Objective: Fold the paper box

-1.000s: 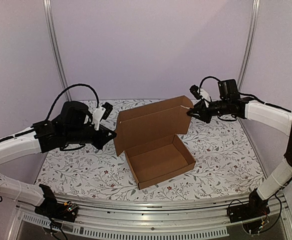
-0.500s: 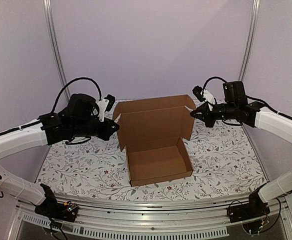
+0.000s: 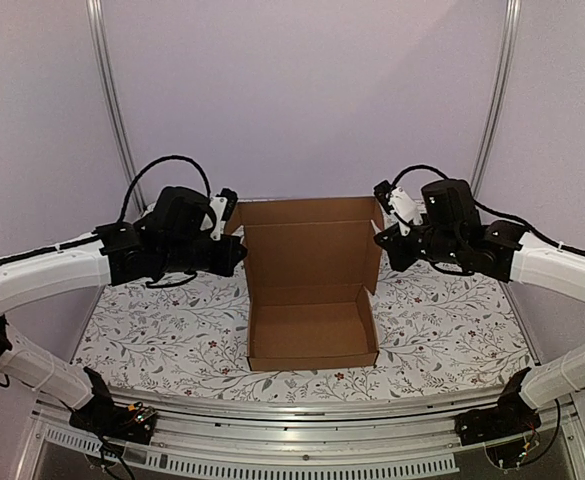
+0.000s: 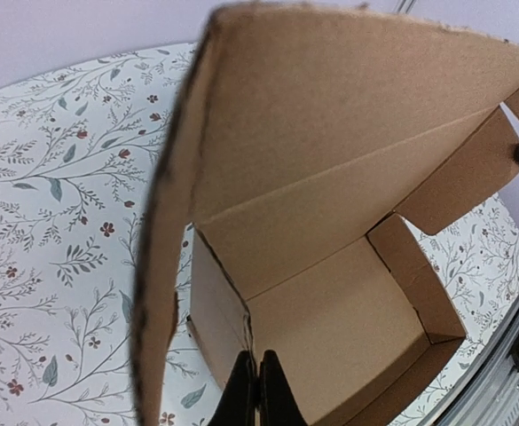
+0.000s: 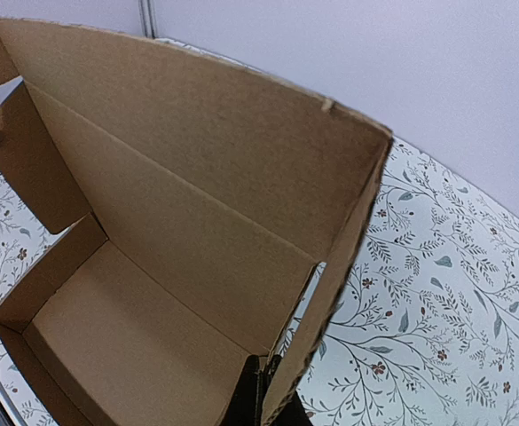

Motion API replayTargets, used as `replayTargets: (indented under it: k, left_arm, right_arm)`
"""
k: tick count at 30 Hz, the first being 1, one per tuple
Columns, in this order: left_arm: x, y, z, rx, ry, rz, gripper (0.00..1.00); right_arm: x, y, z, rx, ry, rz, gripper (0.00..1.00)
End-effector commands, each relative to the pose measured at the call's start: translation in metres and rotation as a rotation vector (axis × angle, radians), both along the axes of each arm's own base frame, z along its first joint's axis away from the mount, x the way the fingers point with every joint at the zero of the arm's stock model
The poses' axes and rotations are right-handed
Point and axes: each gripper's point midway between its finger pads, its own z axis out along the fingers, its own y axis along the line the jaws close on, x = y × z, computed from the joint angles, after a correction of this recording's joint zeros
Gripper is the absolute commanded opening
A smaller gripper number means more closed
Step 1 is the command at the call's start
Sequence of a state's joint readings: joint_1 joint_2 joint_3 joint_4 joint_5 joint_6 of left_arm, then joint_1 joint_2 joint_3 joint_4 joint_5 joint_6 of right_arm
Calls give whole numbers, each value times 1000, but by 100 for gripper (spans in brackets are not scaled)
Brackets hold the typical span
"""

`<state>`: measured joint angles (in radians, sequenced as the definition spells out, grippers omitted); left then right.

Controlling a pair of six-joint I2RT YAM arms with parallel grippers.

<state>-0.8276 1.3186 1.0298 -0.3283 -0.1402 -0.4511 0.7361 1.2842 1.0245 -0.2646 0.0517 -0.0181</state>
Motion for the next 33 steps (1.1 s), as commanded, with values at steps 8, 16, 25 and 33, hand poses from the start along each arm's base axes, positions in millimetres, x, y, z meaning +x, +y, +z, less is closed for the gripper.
replayTargets:
  k: [8, 16, 25, 33]
  left_arm:
    - [-24, -34, -14, -23, 49, -97, 0]
    - [-35, -36, -27, -16, 70, -106, 0]
    - [-55, -40, -47, -12, 101, -115, 0]
    - [-68, -36, -61, 9, 114, -106, 0]
  right_arm:
    - [-14, 6, 3, 129, 4, -196, 0]
    - [-27, 11, -1, 159, 2, -220, 0]
    - [-45, 6, -26, 143, -4, -256, 0]
    - [-62, 4, -40, 120, -28, -272, 0]
